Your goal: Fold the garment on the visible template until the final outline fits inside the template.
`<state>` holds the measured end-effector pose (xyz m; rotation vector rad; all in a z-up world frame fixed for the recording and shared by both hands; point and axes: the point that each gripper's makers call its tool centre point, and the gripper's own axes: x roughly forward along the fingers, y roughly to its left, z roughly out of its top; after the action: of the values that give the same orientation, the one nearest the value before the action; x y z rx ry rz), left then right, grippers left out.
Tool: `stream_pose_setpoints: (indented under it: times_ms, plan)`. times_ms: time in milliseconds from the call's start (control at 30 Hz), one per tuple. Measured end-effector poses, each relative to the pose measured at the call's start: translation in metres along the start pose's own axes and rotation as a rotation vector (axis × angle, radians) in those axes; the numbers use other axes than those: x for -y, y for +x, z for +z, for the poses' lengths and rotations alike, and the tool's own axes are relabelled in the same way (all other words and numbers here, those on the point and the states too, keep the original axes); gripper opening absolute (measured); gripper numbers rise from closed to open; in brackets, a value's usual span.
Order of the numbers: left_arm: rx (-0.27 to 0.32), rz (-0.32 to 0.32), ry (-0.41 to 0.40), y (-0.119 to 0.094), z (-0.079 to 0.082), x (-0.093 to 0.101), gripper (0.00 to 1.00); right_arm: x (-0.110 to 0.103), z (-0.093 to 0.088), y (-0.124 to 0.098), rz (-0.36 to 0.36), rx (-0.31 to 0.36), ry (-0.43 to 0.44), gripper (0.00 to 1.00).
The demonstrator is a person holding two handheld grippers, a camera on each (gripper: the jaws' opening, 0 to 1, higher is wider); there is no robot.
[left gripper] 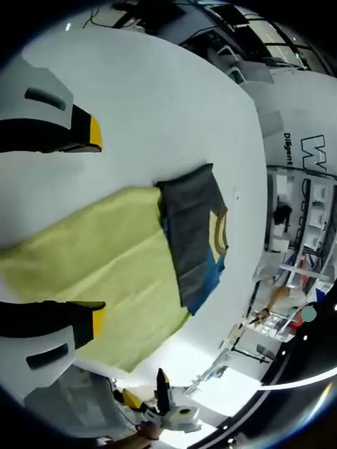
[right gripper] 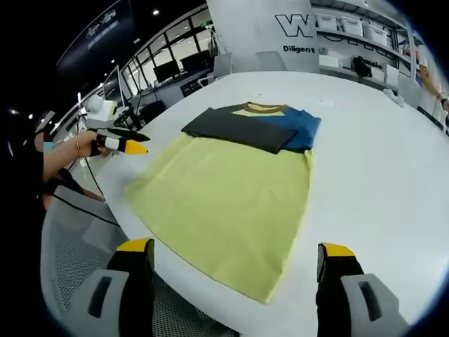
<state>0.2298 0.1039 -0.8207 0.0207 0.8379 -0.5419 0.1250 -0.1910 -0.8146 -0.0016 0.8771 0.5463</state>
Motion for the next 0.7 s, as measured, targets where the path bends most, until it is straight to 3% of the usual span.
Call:
stream_pose_setpoints:
  times_ms: [133,333,500,700]
  plan:
    - [-0.007,-0.031,-0.036,-0.007,-0.014,0.009,0.83,-0.004,-0.002,0.000,-0.006,-0.001,-0.007,0.93]
    - [-0.057,-0.040,-0.024,-0.014,-0.036,0.018,0.82,-0.007,-0.007,0.000,0.003,-0.009,-0.007,0.93]
    - [-0.074,-0.023,-0.014,-0.021,-0.046,0.023,0.79,-0.007,-0.013,0.001,-0.002,-0.023,-0.005,0.91]
    - [-0.122,0.048,-0.019,-0.028,-0.061,0.023,0.72,0.000,-0.021,0.003,-0.038,-0.043,0.005,0.86]
